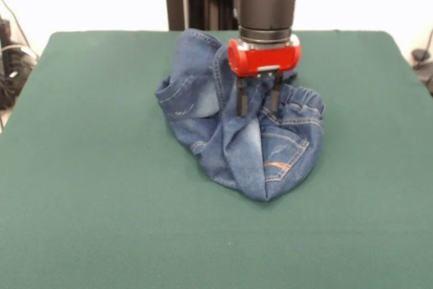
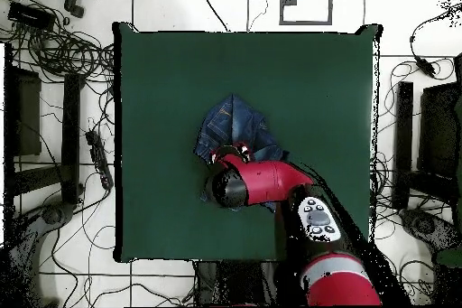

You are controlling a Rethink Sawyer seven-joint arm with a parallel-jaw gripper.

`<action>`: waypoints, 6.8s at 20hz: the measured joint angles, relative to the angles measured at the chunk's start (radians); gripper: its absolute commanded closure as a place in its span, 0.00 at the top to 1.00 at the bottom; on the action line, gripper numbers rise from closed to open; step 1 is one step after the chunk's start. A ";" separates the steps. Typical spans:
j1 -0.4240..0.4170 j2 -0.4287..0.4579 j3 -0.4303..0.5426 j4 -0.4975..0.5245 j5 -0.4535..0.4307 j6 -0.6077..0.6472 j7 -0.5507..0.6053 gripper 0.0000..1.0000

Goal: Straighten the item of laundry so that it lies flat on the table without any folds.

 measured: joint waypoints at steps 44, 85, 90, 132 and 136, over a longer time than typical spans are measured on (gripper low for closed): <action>0.316 -0.037 -0.114 -0.045 -0.147 0.120 0.000 1.00; 0.317 0.037 -0.233 -0.137 -0.085 0.120 0.000 1.00; 0.219 0.039 -0.140 -0.130 -0.085 0.120 0.000 1.00; 0.032 0.011 0.184 0.020 -0.086 0.052 0.000 1.00; 0.046 0.024 0.183 0.017 -0.086 0.052 0.000 1.00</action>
